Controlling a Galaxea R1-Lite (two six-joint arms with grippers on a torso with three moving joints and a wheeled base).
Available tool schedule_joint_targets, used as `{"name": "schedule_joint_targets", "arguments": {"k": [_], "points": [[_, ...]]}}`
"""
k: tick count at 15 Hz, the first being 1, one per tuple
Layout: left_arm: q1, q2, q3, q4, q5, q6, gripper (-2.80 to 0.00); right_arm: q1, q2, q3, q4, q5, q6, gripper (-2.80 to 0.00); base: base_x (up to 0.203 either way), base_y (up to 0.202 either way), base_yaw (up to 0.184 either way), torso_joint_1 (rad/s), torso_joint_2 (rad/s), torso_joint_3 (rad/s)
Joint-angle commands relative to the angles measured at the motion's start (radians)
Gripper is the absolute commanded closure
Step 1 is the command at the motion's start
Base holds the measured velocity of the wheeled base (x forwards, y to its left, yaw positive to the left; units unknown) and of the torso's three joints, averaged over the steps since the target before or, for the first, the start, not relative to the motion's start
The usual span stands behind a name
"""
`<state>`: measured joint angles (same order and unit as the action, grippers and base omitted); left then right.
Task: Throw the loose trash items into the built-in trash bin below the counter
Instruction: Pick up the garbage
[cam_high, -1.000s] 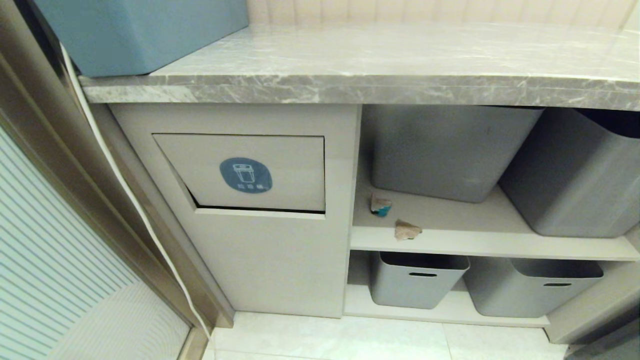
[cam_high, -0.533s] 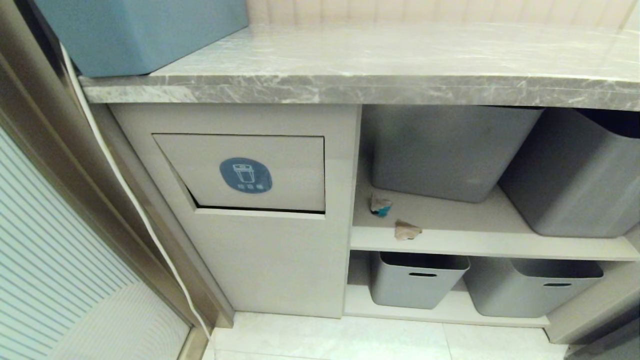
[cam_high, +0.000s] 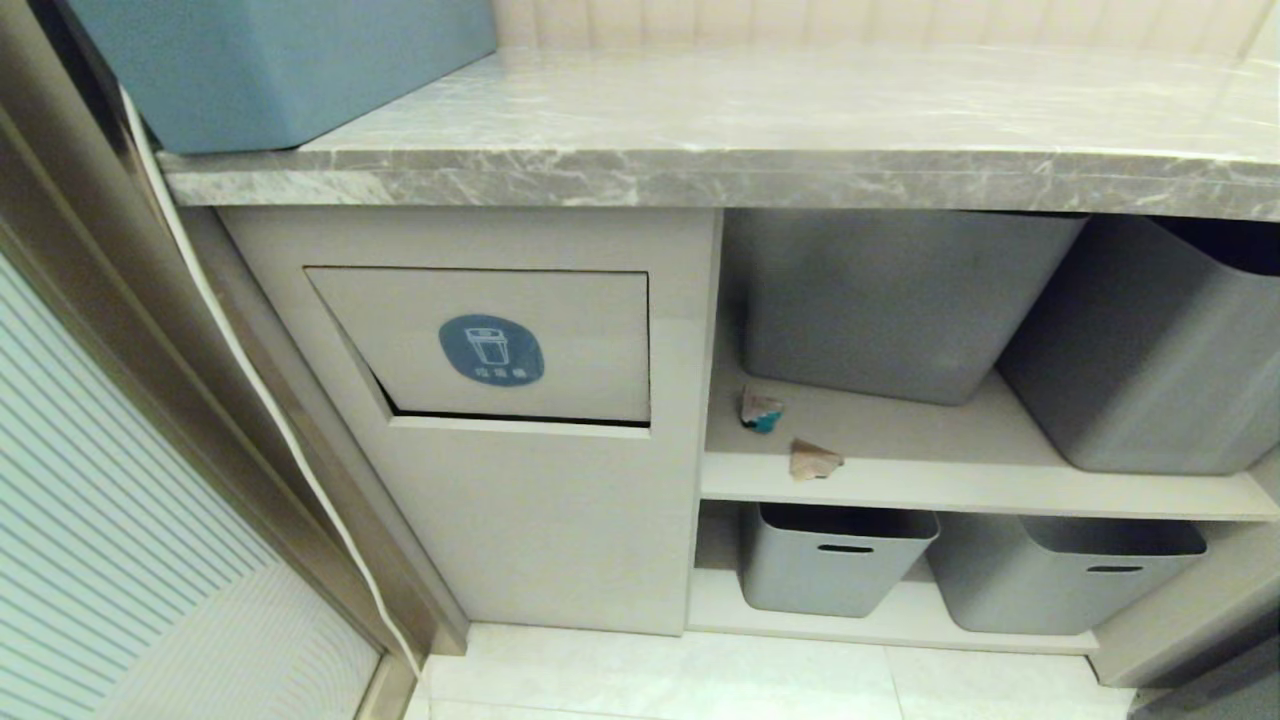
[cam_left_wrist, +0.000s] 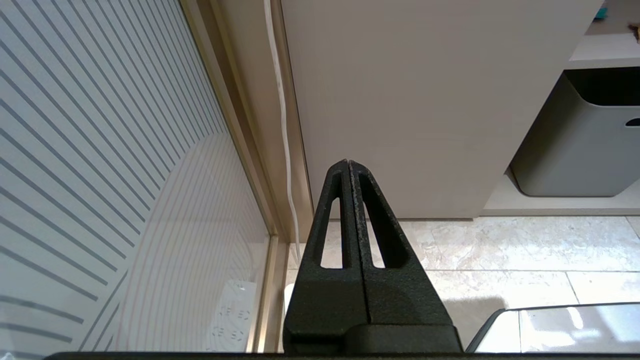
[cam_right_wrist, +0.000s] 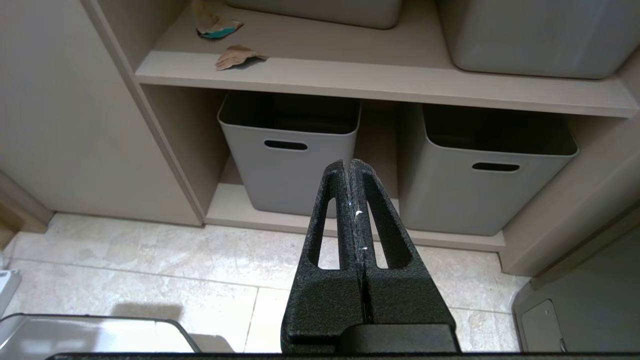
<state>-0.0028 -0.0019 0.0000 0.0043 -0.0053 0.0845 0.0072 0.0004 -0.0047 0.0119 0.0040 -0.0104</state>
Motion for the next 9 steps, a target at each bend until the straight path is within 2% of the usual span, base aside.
{"name": "schedule_joint_targets", "arguments": {"k": [1, 4, 9], "points": [[0.000, 0.002, 0.000, 0.000, 0.001, -0.006, 0.00, 0.000, -0.001, 0.000, 0.000, 0.001, 0.000, 0.00, 0.000, 0.000, 0.000, 0.000, 0.00, 0.000], [0.000, 0.002, 0.000, 0.000, 0.001, -0.009, 0.00, 0.000, 0.000, 0.000, 0.000, 0.001, 0.000, 0.00, -0.001, -0.071, -0.006, 0.001, 0.00, 0.003], [0.001, 0.002, 0.000, 0.000, 0.002, -0.015, 0.00, 0.000, -0.002, 0.000, 0.000, 0.001, -0.002, 0.00, 0.000, -0.193, 0.001, 0.004, 0.00, 0.003]]}}
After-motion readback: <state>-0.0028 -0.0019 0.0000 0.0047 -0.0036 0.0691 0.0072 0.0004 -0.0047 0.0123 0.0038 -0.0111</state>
